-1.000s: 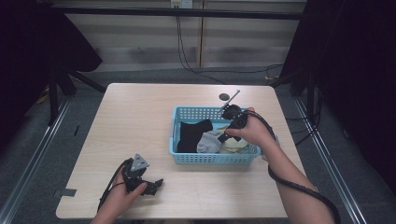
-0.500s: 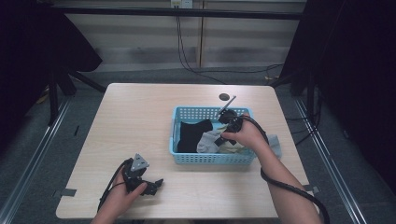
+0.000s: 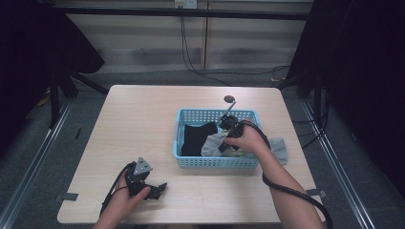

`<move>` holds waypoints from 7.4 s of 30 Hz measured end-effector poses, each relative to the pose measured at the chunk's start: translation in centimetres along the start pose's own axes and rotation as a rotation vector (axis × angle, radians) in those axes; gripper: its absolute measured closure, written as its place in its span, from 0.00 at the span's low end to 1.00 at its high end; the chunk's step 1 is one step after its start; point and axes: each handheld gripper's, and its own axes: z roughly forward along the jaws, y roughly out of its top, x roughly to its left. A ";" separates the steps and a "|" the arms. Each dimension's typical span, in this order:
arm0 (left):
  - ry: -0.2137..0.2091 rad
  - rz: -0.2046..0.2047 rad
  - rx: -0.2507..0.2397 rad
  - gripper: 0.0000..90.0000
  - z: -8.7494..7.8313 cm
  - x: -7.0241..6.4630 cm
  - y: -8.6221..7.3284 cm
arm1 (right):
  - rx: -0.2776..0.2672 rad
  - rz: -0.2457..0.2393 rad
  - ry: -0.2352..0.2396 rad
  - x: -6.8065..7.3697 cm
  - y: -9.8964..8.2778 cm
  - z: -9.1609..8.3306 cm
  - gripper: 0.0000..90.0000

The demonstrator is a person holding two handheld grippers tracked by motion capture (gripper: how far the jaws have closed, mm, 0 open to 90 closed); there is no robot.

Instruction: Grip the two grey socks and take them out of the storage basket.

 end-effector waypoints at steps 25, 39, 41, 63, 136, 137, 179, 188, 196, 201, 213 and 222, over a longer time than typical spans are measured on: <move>0.002 0.007 0.002 0.00 0.0 0.0 0.0 | 0.043 -0.053 -0.005 -0.1 0.2 -0.2 0.81; 0.002 0.007 0.002 0.00 0.0 0.0 0.0 | 0.055 -0.091 -0.017 0.0 0.6 -2.3 0.86; 0.002 0.007 0.002 0.00 0.0 0.0 0.0 | 0.060 -0.091 -0.024 -0.1 0.6 -2.6 0.87; 0.000 0.008 0.007 0.00 -0.1 0.1 0.0 | 0.077 -0.110 -0.032 -0.7 0.4 -6.7 0.90; 0.000 0.008 0.007 0.00 -0.1 0.1 0.0 | -0.014 0.091 -0.133 -7.4 -7.1 -20.3 0.90; -0.001 0.007 0.006 0.00 -0.1 0.1 0.0 | -0.010 0.093 -0.135 -7.5 -7.3 -20.3 0.90; 0.008 0.006 0.003 0.00 0.0 0.0 0.0 | 0.061 0.158 -0.070 -10.0 -11.9 -10.7 0.88; 0.009 0.003 0.001 0.00 0.0 0.0 0.0 | 0.024 0.172 -0.085 -9.7 -11.9 -10.2 0.63; 0.007 -0.005 0.001 0.00 -0.1 -0.2 -0.1 | 0.003 0.170 -0.114 -9.3 -12.6 -11.3 0.47; 0.008 0.001 0.003 0.00 -0.1 -0.2 -0.1 | -0.028 0.153 -0.122 -8.3 -12.9 -12.1 0.42; 0.007 0.008 0.011 0.00 -0.2 -0.1 -0.1 | -0.030 0.083 -0.108 -5.7 -14.4 -11.9 0.38; 0.013 0.006 0.005 0.00 -0.2 -0.2 -0.1 | -0.058 0.048 -0.094 -3.9 -15.9 -11.1 0.38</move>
